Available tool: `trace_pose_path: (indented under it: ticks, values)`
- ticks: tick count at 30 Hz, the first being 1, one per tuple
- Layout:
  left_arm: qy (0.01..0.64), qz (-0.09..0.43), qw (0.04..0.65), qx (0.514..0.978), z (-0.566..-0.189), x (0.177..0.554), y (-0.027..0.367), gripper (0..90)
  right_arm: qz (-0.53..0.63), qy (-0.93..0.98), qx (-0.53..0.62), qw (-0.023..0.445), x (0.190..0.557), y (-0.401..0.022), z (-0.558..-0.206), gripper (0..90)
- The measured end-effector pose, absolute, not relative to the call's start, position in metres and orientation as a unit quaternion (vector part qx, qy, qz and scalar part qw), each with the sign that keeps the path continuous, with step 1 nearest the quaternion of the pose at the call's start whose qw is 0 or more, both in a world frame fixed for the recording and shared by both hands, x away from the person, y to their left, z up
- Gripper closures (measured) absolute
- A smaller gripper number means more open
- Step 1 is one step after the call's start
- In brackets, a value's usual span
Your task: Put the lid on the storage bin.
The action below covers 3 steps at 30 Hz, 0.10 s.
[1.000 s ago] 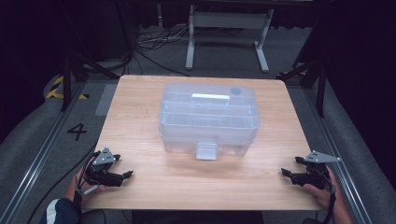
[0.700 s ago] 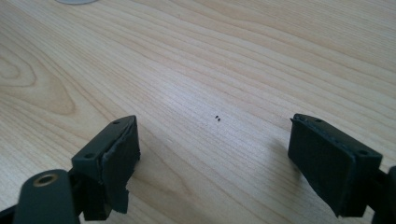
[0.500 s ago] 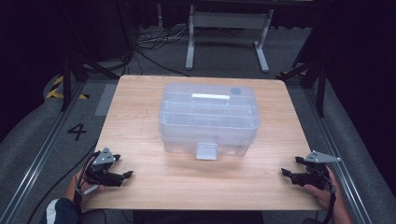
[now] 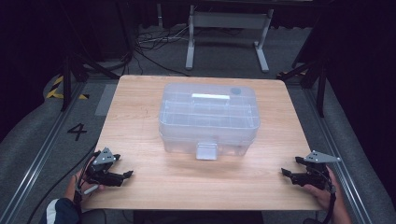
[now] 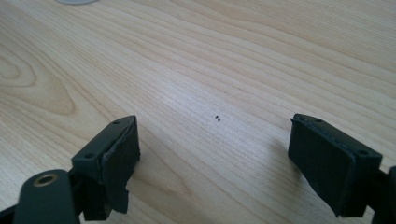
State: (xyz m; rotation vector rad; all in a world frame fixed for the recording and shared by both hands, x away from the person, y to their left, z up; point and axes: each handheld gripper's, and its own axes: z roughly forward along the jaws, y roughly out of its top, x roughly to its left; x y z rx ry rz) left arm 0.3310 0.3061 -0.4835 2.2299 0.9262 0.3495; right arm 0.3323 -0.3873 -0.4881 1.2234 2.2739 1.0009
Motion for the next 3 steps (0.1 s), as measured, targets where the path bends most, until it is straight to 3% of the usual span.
trace_pose_path:
  ticks: [3]
  values:
    - [0.358, 0.135, 0.343, 0.858, -0.4835, 0.3311, 0.3059, 15.4, 0.356, 0.807, 0.435, 0.185, 0.3324, -0.3873, -0.4881, 17.0]
